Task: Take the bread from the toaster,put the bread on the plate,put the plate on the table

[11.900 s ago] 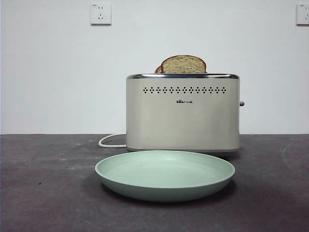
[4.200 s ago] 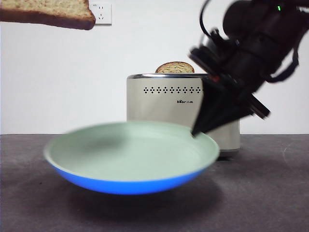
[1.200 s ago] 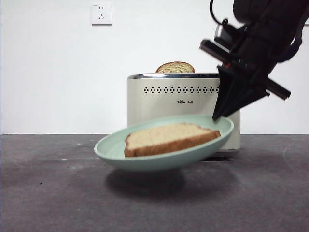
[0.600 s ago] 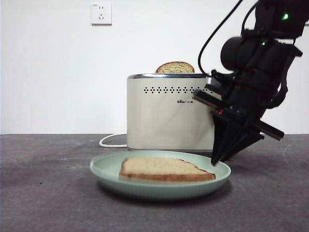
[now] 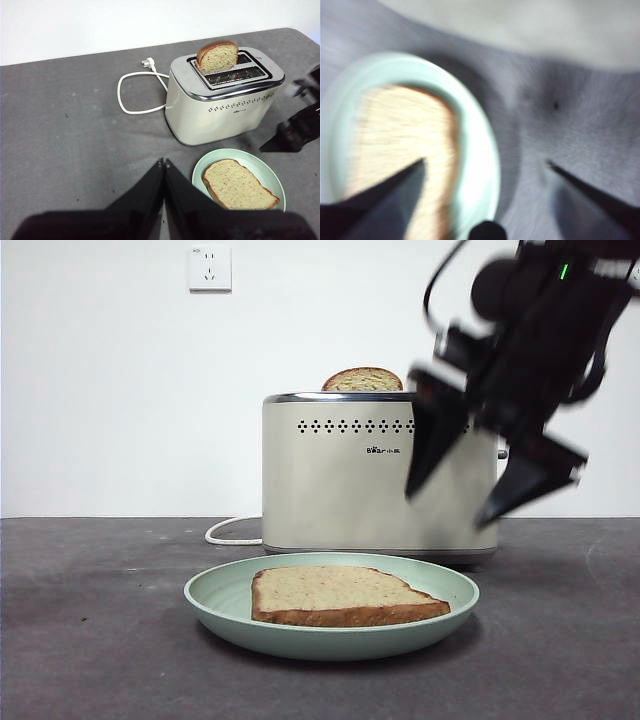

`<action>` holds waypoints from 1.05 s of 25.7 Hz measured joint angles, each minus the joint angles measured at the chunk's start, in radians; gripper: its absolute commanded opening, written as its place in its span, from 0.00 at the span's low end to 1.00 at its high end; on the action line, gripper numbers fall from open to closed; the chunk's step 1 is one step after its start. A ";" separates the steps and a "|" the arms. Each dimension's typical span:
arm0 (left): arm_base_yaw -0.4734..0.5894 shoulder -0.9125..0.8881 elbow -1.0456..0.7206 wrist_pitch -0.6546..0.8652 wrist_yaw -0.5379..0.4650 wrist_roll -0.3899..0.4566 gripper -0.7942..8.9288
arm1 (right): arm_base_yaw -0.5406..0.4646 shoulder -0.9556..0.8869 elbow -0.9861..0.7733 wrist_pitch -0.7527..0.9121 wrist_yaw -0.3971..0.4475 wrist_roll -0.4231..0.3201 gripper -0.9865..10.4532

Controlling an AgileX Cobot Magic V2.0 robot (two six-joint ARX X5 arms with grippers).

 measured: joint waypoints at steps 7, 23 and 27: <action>0.000 0.000 0.000 0.000 0.000 0.016 0.07 | 0.080 -0.382 0.000 -0.278 -0.004 -0.095 0.44; 0.000 0.000 0.000 -0.038 0.045 0.024 0.07 | 0.224 -0.717 0.000 -0.553 -0.004 -0.114 0.08; 0.000 0.000 0.000 -0.046 0.045 0.024 0.07 | 0.224 -0.727 0.000 -0.571 -0.004 -0.114 0.08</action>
